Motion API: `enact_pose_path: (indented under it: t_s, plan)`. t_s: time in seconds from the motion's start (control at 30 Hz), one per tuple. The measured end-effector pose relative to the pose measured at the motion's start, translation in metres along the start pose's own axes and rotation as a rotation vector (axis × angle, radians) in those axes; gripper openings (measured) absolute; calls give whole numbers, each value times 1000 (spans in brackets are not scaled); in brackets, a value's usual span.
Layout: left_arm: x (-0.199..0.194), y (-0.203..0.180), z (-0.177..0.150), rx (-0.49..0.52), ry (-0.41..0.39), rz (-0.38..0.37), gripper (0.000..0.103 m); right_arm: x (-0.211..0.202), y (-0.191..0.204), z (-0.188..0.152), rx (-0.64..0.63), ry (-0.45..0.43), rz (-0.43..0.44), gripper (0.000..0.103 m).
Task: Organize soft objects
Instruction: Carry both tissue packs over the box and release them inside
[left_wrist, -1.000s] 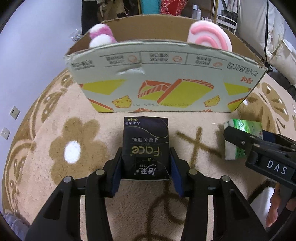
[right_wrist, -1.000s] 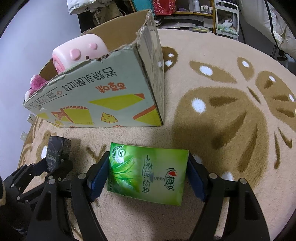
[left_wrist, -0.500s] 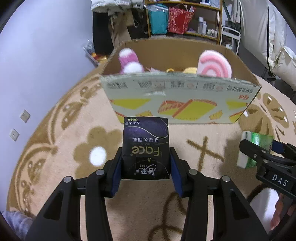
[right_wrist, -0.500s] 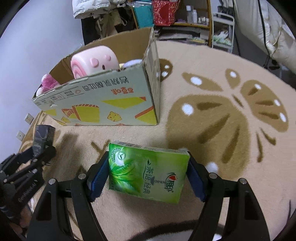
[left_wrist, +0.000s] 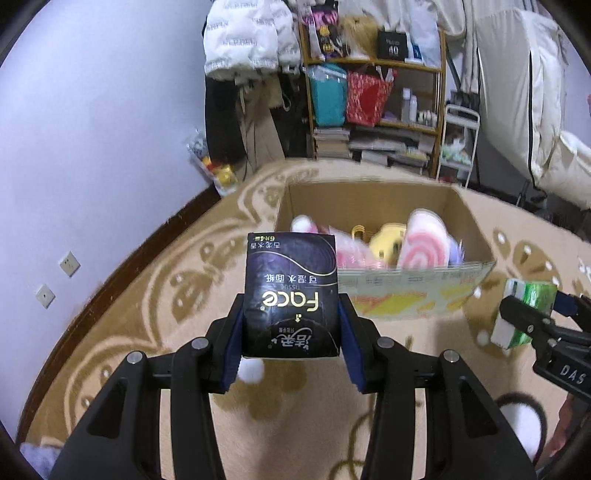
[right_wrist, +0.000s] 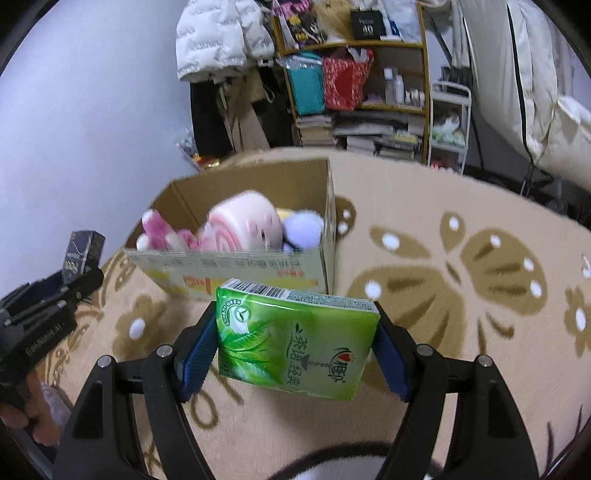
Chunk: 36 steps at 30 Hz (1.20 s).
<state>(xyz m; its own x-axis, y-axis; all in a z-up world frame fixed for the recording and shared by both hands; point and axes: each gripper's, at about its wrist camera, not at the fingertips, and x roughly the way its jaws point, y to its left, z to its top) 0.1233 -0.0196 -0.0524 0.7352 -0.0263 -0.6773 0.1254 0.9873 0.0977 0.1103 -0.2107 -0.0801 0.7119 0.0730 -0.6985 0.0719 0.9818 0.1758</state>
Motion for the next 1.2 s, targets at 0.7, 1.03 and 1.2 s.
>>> enact_pose_path:
  t_s: [0.7, 1.03, 1.2]
  plan:
    - [9, 1, 117, 39, -140, -22, 45, 36, -2, 83, -20, -100, 48, 80]
    - [59, -20, 118, 70, -73, -64, 45, 68, 1, 96, -79, -111, 81, 81]
    - [73, -27, 115, 87, -50, -67, 46, 79, -1, 92, -85, -95, 94, 81]
